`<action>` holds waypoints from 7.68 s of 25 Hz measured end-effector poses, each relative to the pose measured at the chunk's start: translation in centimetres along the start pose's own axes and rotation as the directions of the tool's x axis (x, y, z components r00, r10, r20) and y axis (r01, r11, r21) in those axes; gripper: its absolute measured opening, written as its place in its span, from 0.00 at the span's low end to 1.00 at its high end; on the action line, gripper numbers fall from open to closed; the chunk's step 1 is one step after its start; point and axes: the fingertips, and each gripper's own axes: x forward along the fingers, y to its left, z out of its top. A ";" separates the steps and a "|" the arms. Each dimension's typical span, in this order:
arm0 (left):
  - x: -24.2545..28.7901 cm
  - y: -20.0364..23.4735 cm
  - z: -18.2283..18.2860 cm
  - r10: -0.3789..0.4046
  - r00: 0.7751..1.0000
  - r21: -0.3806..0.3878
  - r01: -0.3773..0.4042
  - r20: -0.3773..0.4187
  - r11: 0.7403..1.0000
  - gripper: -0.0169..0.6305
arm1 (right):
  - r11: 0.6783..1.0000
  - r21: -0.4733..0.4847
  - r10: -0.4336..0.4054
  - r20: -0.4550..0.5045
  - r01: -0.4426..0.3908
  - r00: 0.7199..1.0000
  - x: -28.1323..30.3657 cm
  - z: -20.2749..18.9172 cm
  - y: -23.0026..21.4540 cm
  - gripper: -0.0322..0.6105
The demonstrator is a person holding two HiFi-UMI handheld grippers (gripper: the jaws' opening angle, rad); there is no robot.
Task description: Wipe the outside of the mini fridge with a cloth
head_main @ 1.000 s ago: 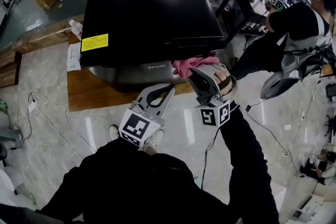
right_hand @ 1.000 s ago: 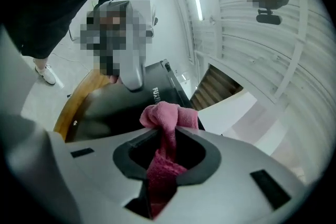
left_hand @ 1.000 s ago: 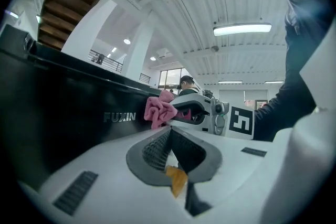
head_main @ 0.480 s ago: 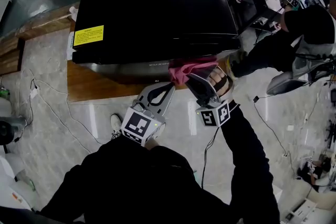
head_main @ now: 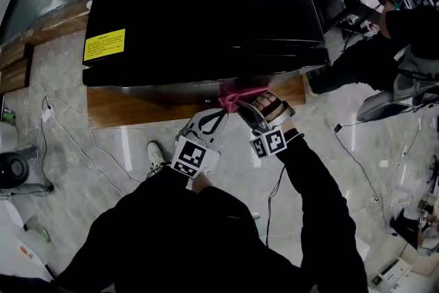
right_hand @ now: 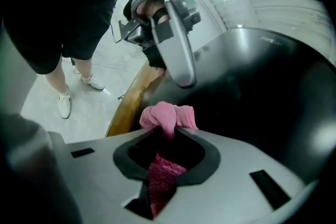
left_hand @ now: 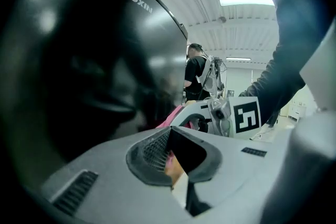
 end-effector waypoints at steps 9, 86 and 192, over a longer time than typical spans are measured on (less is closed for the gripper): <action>-2.0 0.0 -2.6 -0.017 0.999 -0.049 0.015 -0.048 0.999 0.04 | 0.979 0.038 0.204 -0.185 -0.201 0.961 5.3 -5.5 9.4 0.17; -22.3 56.9 18.7 -0.293 0.928 0.124 0.270 0.231 0.955 0.04 | 0.607 0.040 -0.276 -0.926 0.794 0.258 30.5 25.4 -44.2 0.18; -17.0 42.8 -6.0 -0.609 0.744 0.031 0.640 -0.274 0.768 0.04 | 0.545 0.355 0.305 -0.928 0.759 0.214 33.2 19.4 -10.6 0.18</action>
